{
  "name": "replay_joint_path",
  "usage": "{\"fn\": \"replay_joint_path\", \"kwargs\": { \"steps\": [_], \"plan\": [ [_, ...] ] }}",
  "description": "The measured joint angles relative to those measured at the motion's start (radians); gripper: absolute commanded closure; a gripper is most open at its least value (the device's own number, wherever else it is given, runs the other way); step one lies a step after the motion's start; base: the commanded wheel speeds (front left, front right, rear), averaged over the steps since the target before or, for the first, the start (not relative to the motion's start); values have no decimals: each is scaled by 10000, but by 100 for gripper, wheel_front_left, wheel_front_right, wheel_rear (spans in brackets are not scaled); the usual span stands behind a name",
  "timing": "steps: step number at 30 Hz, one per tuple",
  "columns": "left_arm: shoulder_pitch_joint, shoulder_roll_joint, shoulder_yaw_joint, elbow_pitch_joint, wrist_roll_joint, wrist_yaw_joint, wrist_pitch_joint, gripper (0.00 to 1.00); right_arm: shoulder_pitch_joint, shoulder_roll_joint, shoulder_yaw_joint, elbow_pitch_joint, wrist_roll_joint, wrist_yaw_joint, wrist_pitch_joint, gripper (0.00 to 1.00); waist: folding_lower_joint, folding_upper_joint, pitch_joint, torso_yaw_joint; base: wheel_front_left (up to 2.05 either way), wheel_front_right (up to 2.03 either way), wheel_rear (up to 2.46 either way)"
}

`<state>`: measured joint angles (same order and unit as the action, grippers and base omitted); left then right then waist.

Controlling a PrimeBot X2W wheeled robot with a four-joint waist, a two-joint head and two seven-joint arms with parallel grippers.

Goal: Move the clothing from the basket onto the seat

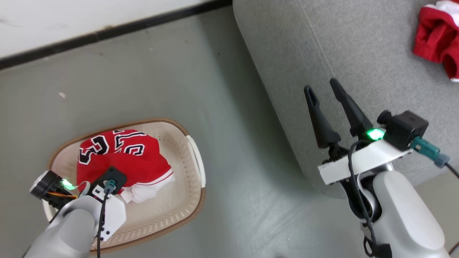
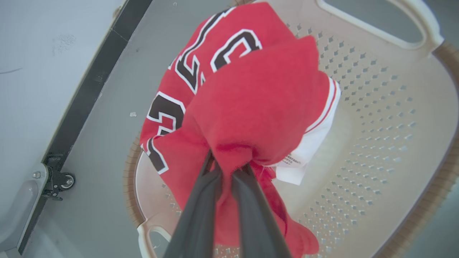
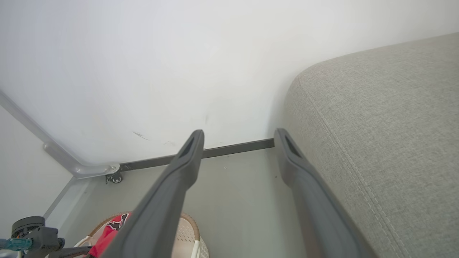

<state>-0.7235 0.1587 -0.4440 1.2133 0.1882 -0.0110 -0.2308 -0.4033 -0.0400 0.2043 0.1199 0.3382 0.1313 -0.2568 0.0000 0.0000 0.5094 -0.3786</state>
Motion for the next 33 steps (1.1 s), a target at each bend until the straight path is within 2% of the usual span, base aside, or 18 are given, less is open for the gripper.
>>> {"fn": "replay_joint_path", "kwargs": {
  "steps": [14,18,33],
  "plan": [
    [797,-460,349,-834,-585,539,-174,100,966,-19,-314,554,-322,0,0,0,0,0,-1620,793,0,0,0],
    [1081,-650,359,-1691,-675,625,-173,100,1219,-21,-408,627,-430,0,0,0,0,0,-2053,1019,0,0,0],
    [2182,-811,577,-4746,-1496,702,-174,100,2137,-23,-677,780,-832,0,0,0,1,0,-3459,1827,0,0,0]
  ]
}}
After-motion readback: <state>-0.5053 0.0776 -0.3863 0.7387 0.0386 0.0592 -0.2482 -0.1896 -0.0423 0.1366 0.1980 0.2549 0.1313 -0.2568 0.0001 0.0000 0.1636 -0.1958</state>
